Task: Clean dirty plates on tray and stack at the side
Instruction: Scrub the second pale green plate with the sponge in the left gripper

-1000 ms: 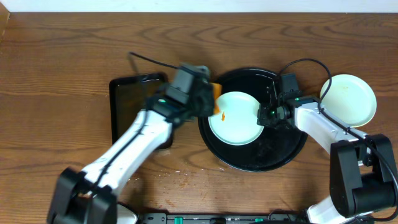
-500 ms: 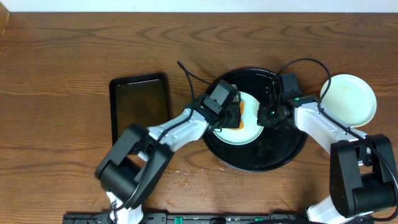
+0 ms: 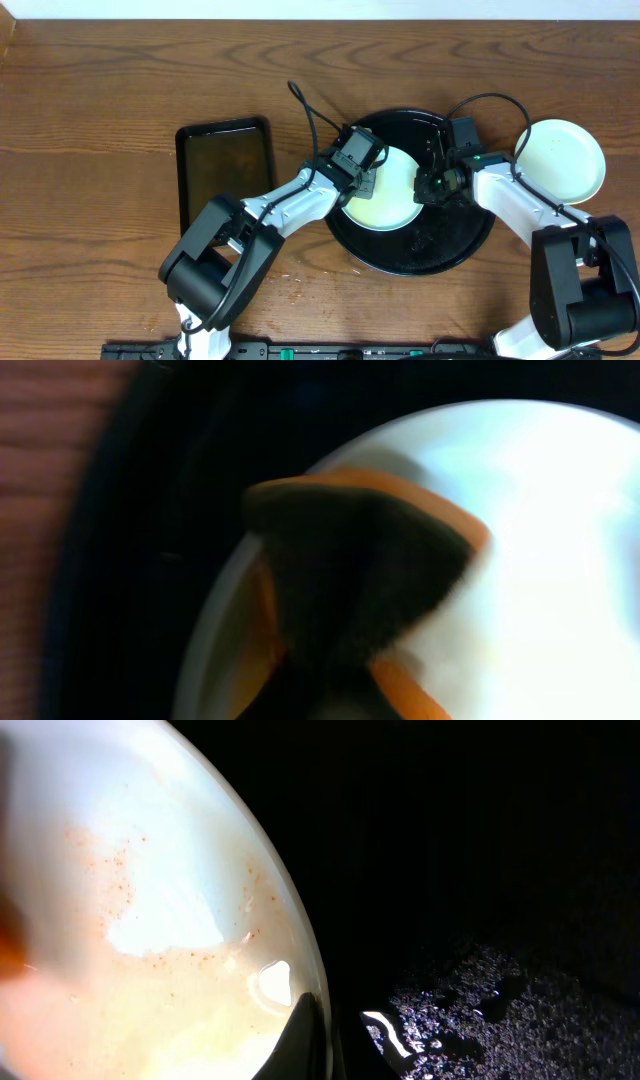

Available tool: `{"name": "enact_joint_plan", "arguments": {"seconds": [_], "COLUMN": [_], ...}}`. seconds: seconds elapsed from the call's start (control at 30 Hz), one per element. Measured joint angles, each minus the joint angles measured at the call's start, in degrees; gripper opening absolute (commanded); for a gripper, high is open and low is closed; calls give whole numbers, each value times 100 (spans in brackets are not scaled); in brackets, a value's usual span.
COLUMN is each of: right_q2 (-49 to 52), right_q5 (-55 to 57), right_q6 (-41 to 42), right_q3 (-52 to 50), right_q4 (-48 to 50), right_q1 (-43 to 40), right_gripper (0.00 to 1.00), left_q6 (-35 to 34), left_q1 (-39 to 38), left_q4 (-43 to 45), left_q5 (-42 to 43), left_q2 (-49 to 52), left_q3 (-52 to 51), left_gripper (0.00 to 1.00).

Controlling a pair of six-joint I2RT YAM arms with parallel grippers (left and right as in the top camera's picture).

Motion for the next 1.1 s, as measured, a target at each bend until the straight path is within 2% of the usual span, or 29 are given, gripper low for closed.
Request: {"name": "enact_joint_plan", "arguments": {"seconds": [0.2, 0.4, 0.57, 0.7, 0.83, 1.0, 1.1], "right_q2": [0, 0, 0, 0, 0, 0, 0], "right_q5": [28, 31, 33, 33, 13, 13, 13], "right_q6": [13, 46, 48, 15, -234, -385, -435], "right_q3": [7, 7, 7, 7, 9, 9, 11], "right_q4": [-9, -17, -20, -17, -17, -11, -7], "right_q1": [9, 9, 9, 9, 7, 7, 7], "right_gripper": [1, 1, 1, 1, 1, 1, 1], "left_q6": [540, 726, 750, 562, 131, -181, -240], "left_q1": [-286, -361, -240, -199, 192, 1517, 2398], "left_q4": [-575, -1298, -2031, -2608, -3469, -4518, -4618], "left_q5": [-1215, -2149, -2583, -2492, -1915, -1226, -846], "left_q2": [55, 114, 107, -83, -798, -1676, -1803], "left_q3": [275, 833, 1329, 1502, 1502, 1552, 1467], "left_gripper": [7, 7, 7, 8, 8, 8, 7]}}
